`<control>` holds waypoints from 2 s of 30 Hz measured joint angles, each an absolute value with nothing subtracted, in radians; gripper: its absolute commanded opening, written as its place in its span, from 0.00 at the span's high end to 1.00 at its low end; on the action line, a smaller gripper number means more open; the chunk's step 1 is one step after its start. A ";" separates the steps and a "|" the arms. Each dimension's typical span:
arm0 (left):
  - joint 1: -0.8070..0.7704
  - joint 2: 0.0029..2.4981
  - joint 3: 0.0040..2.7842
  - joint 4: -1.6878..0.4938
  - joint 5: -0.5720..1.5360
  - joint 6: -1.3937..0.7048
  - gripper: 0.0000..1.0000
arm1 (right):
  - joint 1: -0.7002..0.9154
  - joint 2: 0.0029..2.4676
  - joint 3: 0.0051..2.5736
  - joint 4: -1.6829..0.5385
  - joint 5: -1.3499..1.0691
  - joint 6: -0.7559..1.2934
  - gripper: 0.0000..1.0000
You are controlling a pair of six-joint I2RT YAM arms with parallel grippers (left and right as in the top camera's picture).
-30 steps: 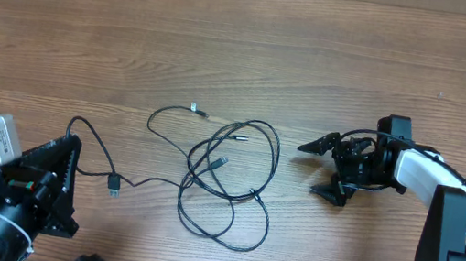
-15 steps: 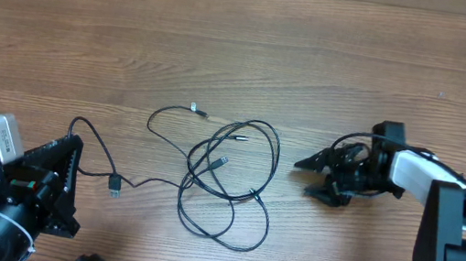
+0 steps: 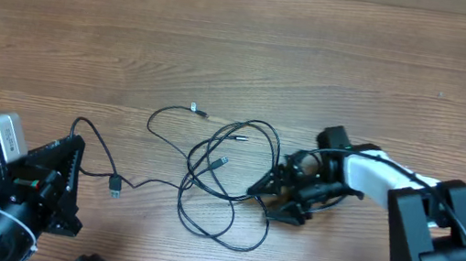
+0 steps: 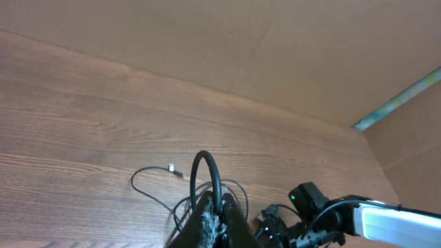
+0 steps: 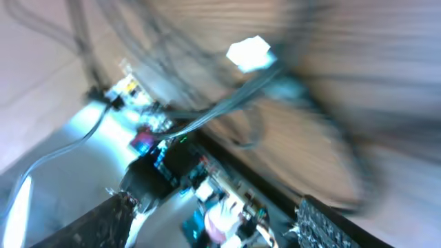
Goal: Untangle cables
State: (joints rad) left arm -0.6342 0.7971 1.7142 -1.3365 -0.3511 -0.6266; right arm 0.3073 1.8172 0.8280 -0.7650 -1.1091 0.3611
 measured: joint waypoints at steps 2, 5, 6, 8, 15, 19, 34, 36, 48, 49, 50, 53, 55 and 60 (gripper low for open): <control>-0.634 0.797 1.705 -1.334 -0.351 -0.627 0.96 | 0.338 1.817 0.828 -0.735 -1.182 0.361 0.22; -0.634 0.799 1.697 -1.331 -0.351 -0.627 0.96 | 0.368 1.817 0.828 -0.698 -1.271 0.376 0.22; -0.634 0.801 1.697 -1.331 -0.351 -0.627 0.96 | 0.376 1.817 0.828 -0.690 -1.294 0.388 0.22; -0.634 0.803 1.697 -1.330 -0.351 -0.627 0.96 | 0.388 1.817 0.828 -0.688 -1.324 0.406 0.22; -0.634 0.804 1.697 -1.306 -0.351 -0.629 0.96 | 0.406 1.817 0.828 -0.672 -1.361 0.473 0.23; -0.634 0.804 1.697 -1.301 -0.351 -0.629 0.96 | 0.408 1.817 0.828 -0.579 -1.369 0.571 0.23; -0.634 0.805 1.695 -1.301 -0.351 -0.629 0.96 | 0.588 1.817 0.823 0.168 -1.335 1.217 0.23; -0.634 0.805 1.695 -1.301 -0.351 -0.629 0.96 | 0.617 1.817 0.823 0.221 -1.325 1.283 0.23; -0.634 0.805 1.695 -1.309 -0.350 -0.629 0.96 | 0.722 1.817 0.823 0.260 -1.179 1.496 0.35; -0.634 0.805 1.695 -1.309 -0.350 -0.629 0.95 | 0.723 1.817 0.823 0.261 -1.161 1.515 0.37; -0.634 0.805 1.695 -1.309 -0.350 -0.629 0.95 | 0.724 1.817 0.823 0.261 -1.140 1.534 0.37; -0.634 0.805 1.695 -1.309 -0.348 -0.629 0.95 | 0.735 1.817 0.823 0.263 -1.072 1.597 0.36; -0.634 0.805 1.695 -1.309 -0.348 -0.629 0.96 | 0.749 1.817 0.823 0.278 -1.026 1.638 0.36; -0.634 0.805 1.695 -1.309 -0.348 -0.629 0.96 | 0.782 1.818 0.823 0.329 -0.929 1.701 0.50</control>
